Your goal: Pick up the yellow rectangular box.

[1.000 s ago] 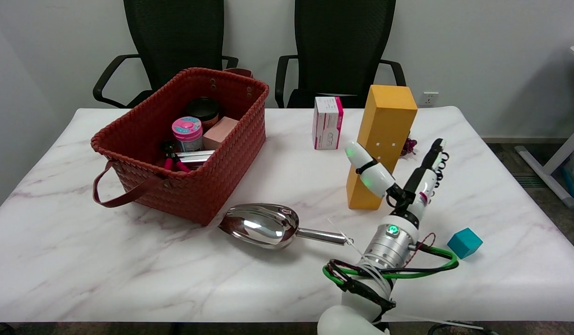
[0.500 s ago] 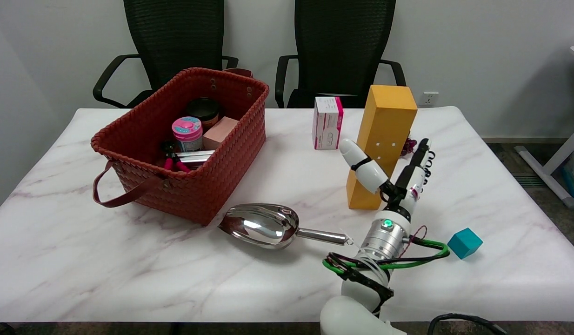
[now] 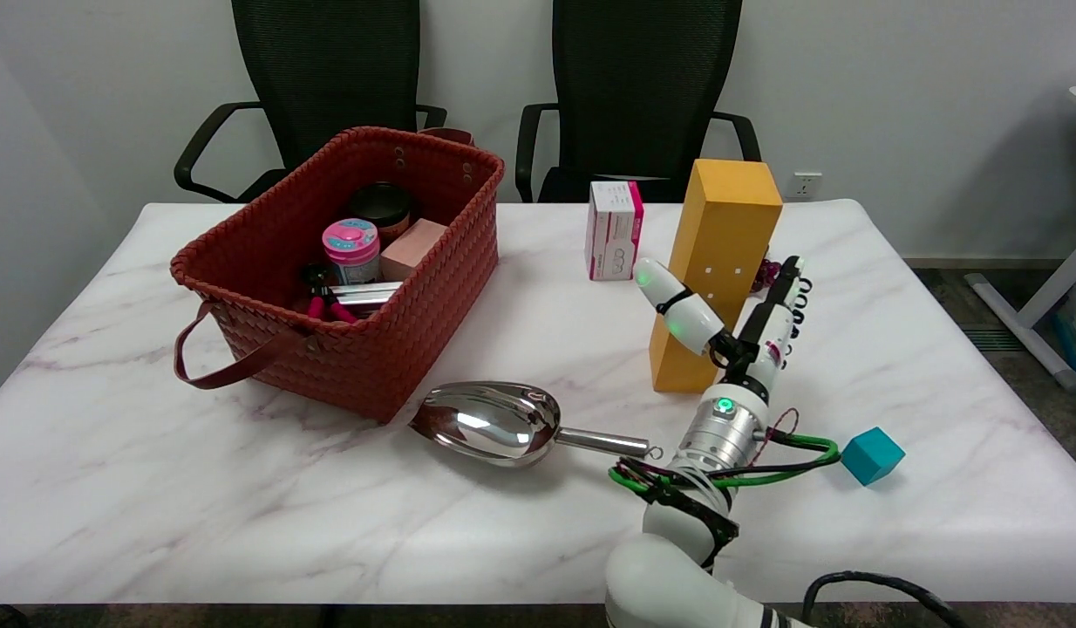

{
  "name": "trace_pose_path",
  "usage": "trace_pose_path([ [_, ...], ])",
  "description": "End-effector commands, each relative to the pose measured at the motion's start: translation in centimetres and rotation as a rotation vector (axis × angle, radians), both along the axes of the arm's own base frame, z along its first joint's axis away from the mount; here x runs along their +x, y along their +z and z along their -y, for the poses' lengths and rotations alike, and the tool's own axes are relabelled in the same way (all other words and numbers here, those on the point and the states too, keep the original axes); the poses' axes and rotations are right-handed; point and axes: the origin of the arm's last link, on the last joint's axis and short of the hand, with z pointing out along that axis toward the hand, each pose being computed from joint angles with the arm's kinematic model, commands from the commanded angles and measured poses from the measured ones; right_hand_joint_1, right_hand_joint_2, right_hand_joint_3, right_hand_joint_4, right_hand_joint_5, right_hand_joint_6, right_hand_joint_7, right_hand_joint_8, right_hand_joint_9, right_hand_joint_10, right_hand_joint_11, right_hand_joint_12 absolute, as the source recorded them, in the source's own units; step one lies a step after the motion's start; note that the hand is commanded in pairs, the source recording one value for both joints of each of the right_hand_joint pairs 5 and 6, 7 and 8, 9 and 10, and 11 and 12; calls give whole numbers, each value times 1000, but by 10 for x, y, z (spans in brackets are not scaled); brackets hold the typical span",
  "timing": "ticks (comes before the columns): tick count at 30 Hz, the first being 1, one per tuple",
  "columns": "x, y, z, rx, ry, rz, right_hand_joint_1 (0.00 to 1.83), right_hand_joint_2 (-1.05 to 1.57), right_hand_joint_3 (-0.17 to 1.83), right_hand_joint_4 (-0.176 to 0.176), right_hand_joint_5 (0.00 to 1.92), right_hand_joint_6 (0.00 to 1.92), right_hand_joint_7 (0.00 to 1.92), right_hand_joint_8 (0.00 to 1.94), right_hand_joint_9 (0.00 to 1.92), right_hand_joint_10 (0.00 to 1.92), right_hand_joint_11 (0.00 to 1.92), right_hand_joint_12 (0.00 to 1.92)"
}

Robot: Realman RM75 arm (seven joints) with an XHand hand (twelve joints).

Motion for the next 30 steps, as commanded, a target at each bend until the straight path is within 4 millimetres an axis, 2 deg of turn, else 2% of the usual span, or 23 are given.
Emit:
trace_pose_path([
  [1, 1, 11, 14, -4, -34, -22, 989, 332, -56, 0, 0, 0, 0, 0, 0, 0, 0, 0],
  [10, 3, 13, 26, 31, -34, -2, 993, 327, -51, 0, 0, 0, 0, 0, 0, 0, 0, 0],
  [30, 3, 13, 33, 42, -36, -10, 1021, 379, -32, 0, 0, 0, 0, 0, 0, 0, 0, 0],
])
